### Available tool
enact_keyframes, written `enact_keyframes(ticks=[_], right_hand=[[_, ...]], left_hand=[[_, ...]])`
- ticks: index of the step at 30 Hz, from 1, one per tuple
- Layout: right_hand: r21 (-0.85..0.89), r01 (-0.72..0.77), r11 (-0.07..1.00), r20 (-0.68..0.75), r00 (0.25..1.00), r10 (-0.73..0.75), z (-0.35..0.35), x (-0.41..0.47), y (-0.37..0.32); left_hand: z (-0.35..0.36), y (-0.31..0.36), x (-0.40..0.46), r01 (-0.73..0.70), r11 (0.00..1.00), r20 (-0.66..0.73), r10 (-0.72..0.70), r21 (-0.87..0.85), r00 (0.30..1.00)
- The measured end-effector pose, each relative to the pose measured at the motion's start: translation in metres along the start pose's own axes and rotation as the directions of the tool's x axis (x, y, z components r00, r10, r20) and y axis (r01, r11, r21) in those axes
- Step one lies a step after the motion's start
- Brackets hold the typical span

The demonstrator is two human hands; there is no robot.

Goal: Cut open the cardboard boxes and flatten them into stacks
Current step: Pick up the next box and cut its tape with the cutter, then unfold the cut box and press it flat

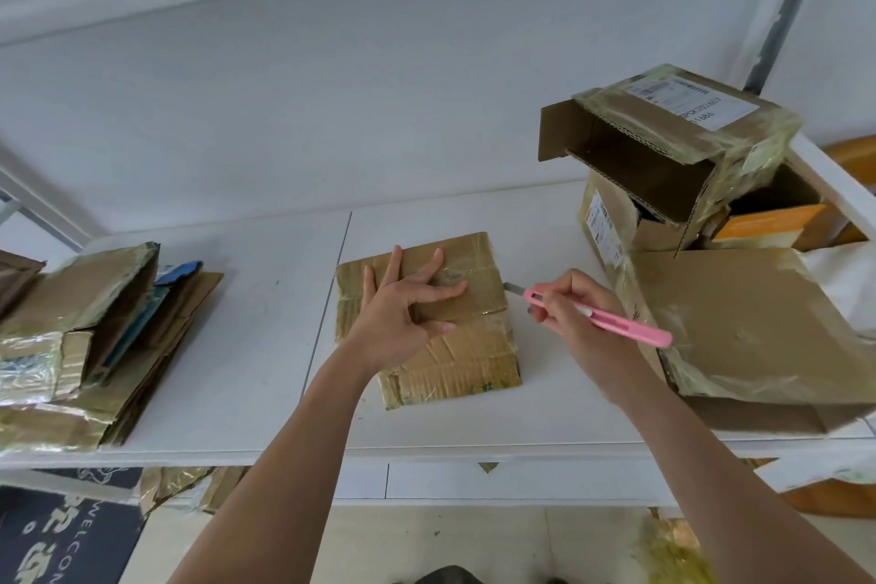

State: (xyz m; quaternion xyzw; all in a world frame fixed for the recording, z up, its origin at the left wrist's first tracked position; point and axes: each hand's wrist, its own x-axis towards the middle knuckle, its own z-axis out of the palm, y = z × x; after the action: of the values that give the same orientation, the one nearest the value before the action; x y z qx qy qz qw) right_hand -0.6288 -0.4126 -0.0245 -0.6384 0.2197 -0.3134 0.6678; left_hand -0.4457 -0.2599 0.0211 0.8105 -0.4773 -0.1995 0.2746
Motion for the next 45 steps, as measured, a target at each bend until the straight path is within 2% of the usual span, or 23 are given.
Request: enact_keyframes(ticks=[3, 5, 7, 9, 10, 11, 13, 15, 17, 20, 22, 24, 26, 28, 29, 31, 32, 33, 34, 35, 38, 41, 45], right_hand=[[-0.092, 0.042, 0.995, 0.068, 0.997, -0.036, -0.013, -0.007, -0.004], [-0.104, 0.090, 0.990, 0.011, 0.996, -0.089, -0.019, -0.007, -0.008], [-0.263, 0.177, 0.948, -0.065, 0.978, -0.200, -0.027, -0.001, -0.001], [-0.646, 0.273, 0.713, 0.043, 0.945, -0.323, -0.033, 0.012, 0.013], [-0.804, 0.278, 0.525, 0.158, 0.952, -0.263, -0.034, 0.018, 0.019], [-0.910, 0.250, 0.331, 0.228, 0.968, -0.103, -0.034, 0.023, 0.026], [-0.976, 0.215, 0.021, 0.215, 0.961, 0.174, -0.030, 0.028, 0.038], [-0.972, 0.228, -0.060, 0.206, 0.945, 0.255, -0.030, 0.028, 0.051], [-0.983, 0.181, 0.012, 0.176, 0.938, 0.300, -0.033, 0.027, 0.064], [-0.915, -0.045, 0.401, 0.058, 0.969, 0.242, -0.028, 0.033, 0.059], [-0.679, -0.094, 0.728, -0.067, 0.996, 0.067, -0.012, 0.045, 0.033], [-0.413, -0.065, 0.908, -0.044, 0.998, 0.051, 0.009, 0.057, -0.001], [-0.331, -0.069, 0.941, 0.146, 0.982, 0.124, 0.029, 0.066, -0.020], [-0.381, -0.052, 0.923, 0.256, 0.953, 0.160, 0.047, 0.069, -0.022], [-0.382, -0.054, 0.923, 0.231, 0.961, 0.151, 0.055, 0.068, -0.018], [-0.288, -0.099, 0.952, 0.113, 0.984, 0.136, 0.070, 0.061, -0.012], [-0.245, -0.107, 0.964, 0.079, 0.988, 0.130, 0.077, 0.055, -0.008], [-0.236, -0.105, 0.966, 0.067, 0.990, 0.124, 0.084, 0.047, -0.005], [-0.257, -0.101, 0.961, 0.073, 0.990, 0.124, 0.091, 0.039, -0.003], [-0.289, -0.091, 0.953, 0.088, 0.989, 0.121, 0.097, 0.032, -0.001], [-0.401, 0.011, 0.916, 0.134, 0.990, 0.046, 0.108, 0.018, 0.004], [-0.435, 0.034, 0.900, 0.147, 0.989, 0.034, 0.106, 0.019, 0.001], [-0.466, 0.053, 0.883, 0.167, 0.985, 0.029, 0.101, 0.021, -0.005]], left_hand=[[0.000, -0.002, 0.001, -0.007, 1.000, -0.002, 0.007, 0.022, 1.000], [0.002, 0.001, 0.001, -0.012, 0.999, -0.017, 0.013, 0.033, 1.000], [0.006, 0.002, 0.000, -0.023, 0.998, -0.049, 0.026, 0.058, 0.998], [0.010, 0.002, -0.001, -0.045, 0.992, -0.077, 0.054, 0.120, 0.996], [0.013, 0.001, -0.002, -0.055, 0.987, -0.086, 0.069, 0.151, 0.994], [0.014, 0.001, -0.003, -0.064, 0.981, -0.089, 0.081, 0.181, 0.993], [0.015, -0.002, -0.005, -0.085, 0.969, -0.085, 0.107, 0.233, 0.991], [0.016, -0.008, -0.009, -0.108, 0.956, -0.088, 0.137, 0.272, 0.987], [0.014, -0.013, -0.014, -0.122, 0.950, -0.092, 0.154, 0.287, 0.984], [0.014, -0.021, -0.019, -0.160, 0.944, -0.101, 0.196, 0.288, 0.975], [0.014, -0.023, -0.021, -0.167, 0.942, -0.115, 0.208, 0.292, 0.971], [0.013, -0.025, -0.021, -0.182, 0.937, -0.113, 0.224, 0.299, 0.968], [0.010, -0.029, -0.020, -0.179, 0.940, -0.116, 0.220, 0.292, 0.969], [0.004, -0.031, -0.018, -0.140, 0.971, -0.229, 0.183, 0.193, 0.956], [0.000, -0.031, -0.018, -0.092, 0.991, -0.335, 0.119, 0.096, 0.935], [-0.010, -0.025, -0.019, 0.080, 0.960, -0.460, -0.200, -0.268, 0.865], [-0.016, -0.020, -0.021, 0.126, 0.845, -0.412, -0.377, -0.519, 0.830], [-0.020, -0.017, -0.021, 0.131, 0.667, -0.320, -0.509, -0.734, 0.799], [-0.023, -0.015, -0.021, 0.138, 0.503, -0.232, -0.602, -0.853, 0.764], [-0.026, -0.013, -0.022, 0.164, 0.446, -0.194, -0.652, -0.880, 0.733], [-0.026, -0.020, -0.021, 0.352, 0.477, -0.158, -0.745, -0.806, 0.647], [-0.025, -0.021, -0.022, 0.454, 0.379, -0.036, -0.797, -0.806, 0.603], [-0.015, -0.021, -0.024, 0.468, 0.521, -0.189, -0.787, -0.714, 0.588]])
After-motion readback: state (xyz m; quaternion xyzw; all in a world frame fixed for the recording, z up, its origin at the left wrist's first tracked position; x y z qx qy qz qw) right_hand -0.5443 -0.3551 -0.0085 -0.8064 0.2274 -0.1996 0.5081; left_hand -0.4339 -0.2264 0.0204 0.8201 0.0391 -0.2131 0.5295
